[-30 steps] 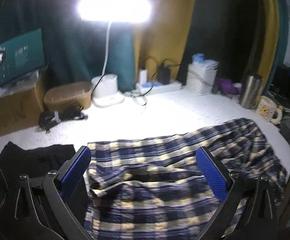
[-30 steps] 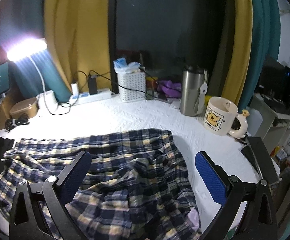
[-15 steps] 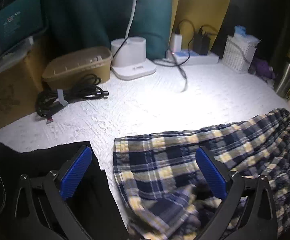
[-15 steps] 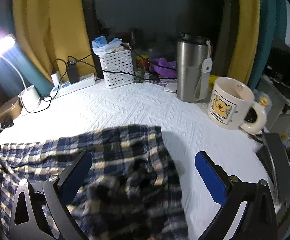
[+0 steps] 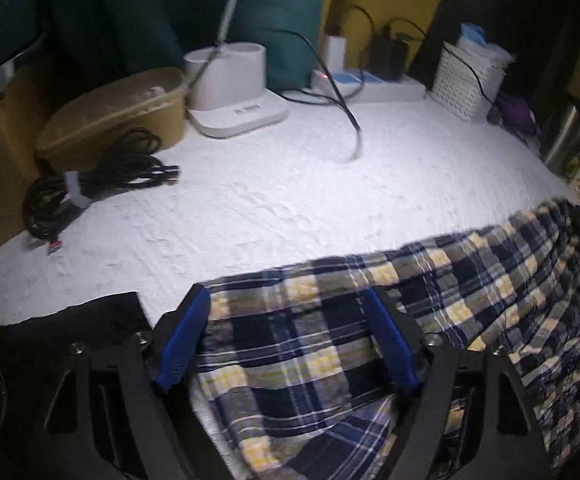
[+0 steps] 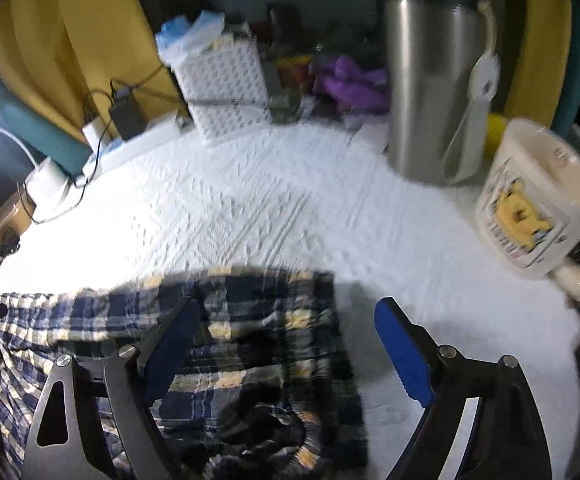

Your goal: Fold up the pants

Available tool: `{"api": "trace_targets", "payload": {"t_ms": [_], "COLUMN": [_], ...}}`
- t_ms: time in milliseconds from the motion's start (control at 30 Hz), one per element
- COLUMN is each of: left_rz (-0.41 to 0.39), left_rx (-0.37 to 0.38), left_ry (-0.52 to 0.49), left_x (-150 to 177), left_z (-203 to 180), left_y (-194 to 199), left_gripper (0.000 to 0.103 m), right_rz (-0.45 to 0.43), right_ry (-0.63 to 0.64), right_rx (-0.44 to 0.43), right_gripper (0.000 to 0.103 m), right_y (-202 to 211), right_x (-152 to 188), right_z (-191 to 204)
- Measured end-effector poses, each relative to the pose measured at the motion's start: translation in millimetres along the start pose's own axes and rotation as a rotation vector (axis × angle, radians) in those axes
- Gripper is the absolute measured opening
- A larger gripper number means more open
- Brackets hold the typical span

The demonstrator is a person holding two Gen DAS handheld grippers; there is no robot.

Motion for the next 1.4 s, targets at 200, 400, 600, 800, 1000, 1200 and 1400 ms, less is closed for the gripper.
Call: {"api": "trace_targets", "payload": {"t_ms": [200,400,600,800,1000,1200,1400], "left_rz": [0.015,-0.010,-0.034,-0.105,-0.149,-0.096,-0.032], "left_rx": [-0.020,-0.010,0.035,0.036,0.012,-0.036,-0.018], "left_ry": [-0.037,-0.070,-0.093,-0.115,-0.114,-0.093,-0.054], "left_x": [-2.3,-6.6,-13.2,-35.9,-65.0,-63.8,-43.2], "left_z": [-6.5,-17.3,-29.1,-33.3,-27.4,-7.8,-1.7], "left_y": [-7.4,-6.3,-3.6,11.2,9.0,-9.9,-21.9], "left_gripper": [0.075,0.025,0.004,0.003,0.003,0.003,0.003], "right_rz": [0.017,-0.004,-0.037,-0.117,-0.171,-0.154,-0.092], "right_ry": [0.046,0.077,0.085,0.065,0.043,0.004,-0.015], "right_rx": [0.011,0.048,0.045,0.081,0.096,0.127,0.142], "right_gripper": [0.073,0.034,0.022,0.020,0.020,0.020,0.020], "right_y": [-10.9,-10.0,-2.4,20.9,31.3,16.7,-1.3], "right_x": [8.2,9.1,6.7,-9.1,-28.7,-33.8,-22.3], "right_z": [8.5,9.4,11.5,0.8,-8.1,-19.6,-27.9]}}
Point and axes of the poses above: each gripper's, at about its wrist camera, not at the fingertips, and y roughly against the way its jaws point, z to its left, x to its underside, the point moved 9 cm from there along -y, roughly the way its jaws point, and after that the axes turned 9 degrees about -y, right-handed, at the moved point
